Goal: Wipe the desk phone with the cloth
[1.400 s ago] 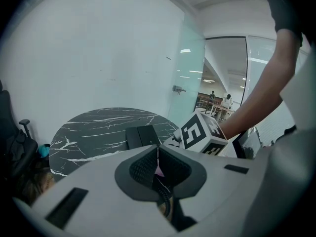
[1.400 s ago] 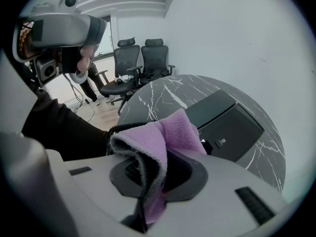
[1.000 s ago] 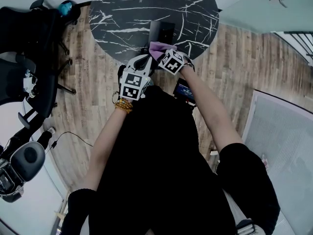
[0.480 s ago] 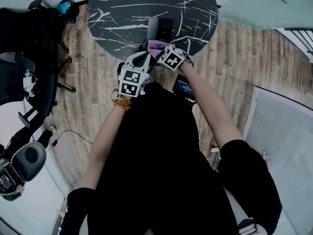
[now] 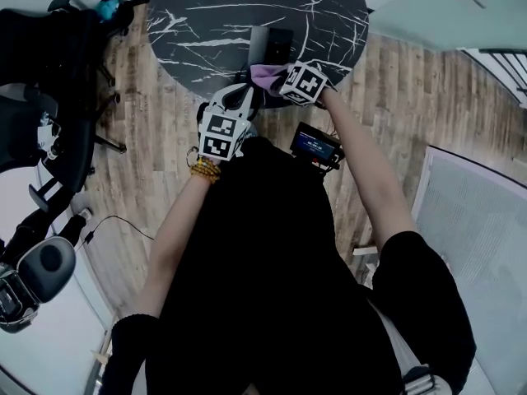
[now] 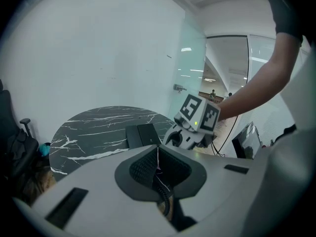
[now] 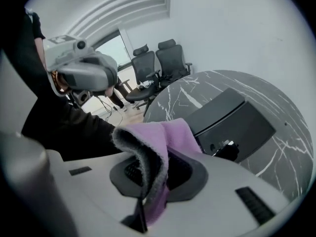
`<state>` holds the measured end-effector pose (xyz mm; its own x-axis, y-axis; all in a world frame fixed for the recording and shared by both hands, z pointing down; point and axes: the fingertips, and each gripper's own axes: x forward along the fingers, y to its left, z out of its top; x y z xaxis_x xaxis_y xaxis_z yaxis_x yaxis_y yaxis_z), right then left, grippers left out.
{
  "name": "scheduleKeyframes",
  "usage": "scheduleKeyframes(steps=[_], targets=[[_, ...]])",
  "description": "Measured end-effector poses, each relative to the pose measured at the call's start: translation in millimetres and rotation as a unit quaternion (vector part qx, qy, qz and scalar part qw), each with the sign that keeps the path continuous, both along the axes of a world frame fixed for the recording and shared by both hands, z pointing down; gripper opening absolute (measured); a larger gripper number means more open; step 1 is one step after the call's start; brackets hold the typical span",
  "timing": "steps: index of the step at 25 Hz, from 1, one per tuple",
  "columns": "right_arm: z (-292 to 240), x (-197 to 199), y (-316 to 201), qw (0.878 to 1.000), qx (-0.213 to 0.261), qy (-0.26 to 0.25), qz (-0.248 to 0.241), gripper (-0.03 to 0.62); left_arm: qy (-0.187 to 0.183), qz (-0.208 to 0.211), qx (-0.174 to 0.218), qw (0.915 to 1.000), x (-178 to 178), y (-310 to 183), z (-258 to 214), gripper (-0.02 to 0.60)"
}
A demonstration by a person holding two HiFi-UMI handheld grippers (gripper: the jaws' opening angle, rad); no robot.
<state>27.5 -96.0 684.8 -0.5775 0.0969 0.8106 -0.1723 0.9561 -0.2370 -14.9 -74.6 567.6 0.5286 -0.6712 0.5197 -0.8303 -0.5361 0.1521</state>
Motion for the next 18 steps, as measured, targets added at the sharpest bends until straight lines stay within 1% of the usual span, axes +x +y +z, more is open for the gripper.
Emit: scheduleKeyframes(steps=[2, 3, 5, 6, 8, 9, 10, 12, 13, 14, 15, 16, 17, 18], targets=[[-17, 4, -19, 1.000, 0.018, -0.010, 0.003, 0.060, 0.001, -0.002, 0.001, 1.0000, -1, -2, -1, 0.020], [-25, 5, -33, 0.999, 0.040, -0.012, 0.008, 0.060, 0.002, -0.003, 0.001, 1.0000, -2, -2, -1, 0.020], [-44, 9, -64, 0.994, 0.102, -0.014, 0.026, 0.060, 0.003, -0.005, 0.002, 1.0000, -3, -3, -1, 0.019], [-54, 11, -80, 0.990, 0.138, -0.013, 0.038, 0.060, 0.003, -0.006, 0.002, 1.0000, -4, -3, -1, 0.020], [-74, 16, -111, 0.974, 0.216, -0.005, 0.064, 0.060, 0.002, -0.008, 0.001, 1.0000, -5, -2, -2, 0.020], [-84, 20, -126, 0.963, 0.259, 0.005, 0.076, 0.060, 0.002, -0.009, 0.001, 1.0000, -6, -2, -2, 0.020], [-93, 25, -140, 0.947, 0.307, 0.021, 0.086, 0.060, 0.003, -0.010, 0.001, 0.9999, -5, -2, -2, 0.020], [-111, 39, -166, 0.907, 0.401, 0.059, 0.110, 0.060, 0.003, -0.012, 0.000, 0.9999, -5, -3, -1, 0.020], [-119, 44, -175, 0.890, 0.434, 0.072, 0.123, 0.060, 0.004, -0.013, 0.000, 0.9999, -6, -3, -1, 0.020], [-123, 47, -181, 0.878, 0.453, 0.078, 0.134, 0.060, 0.004, -0.014, 0.000, 0.9999, -6, -4, -1, 0.020], [-124, 48, -183, 0.873, 0.460, 0.083, 0.141, 0.060, 0.004, -0.015, 0.000, 0.9999, -7, -5, 0, 0.019], [-119, 48, -183, 0.873, 0.458, 0.089, 0.140, 0.060, 0.003, -0.015, -0.001, 0.9999, -8, -5, 0, 0.020], [-110, 48, -180, 0.878, 0.449, 0.097, 0.135, 0.060, 0.003, -0.016, -0.001, 0.9999, -9, -5, 0, 0.020], [-98, 47, -175, 0.886, 0.434, 0.105, 0.127, 0.060, 0.003, -0.016, -0.001, 0.9999, -9, -5, -1, 0.020]])
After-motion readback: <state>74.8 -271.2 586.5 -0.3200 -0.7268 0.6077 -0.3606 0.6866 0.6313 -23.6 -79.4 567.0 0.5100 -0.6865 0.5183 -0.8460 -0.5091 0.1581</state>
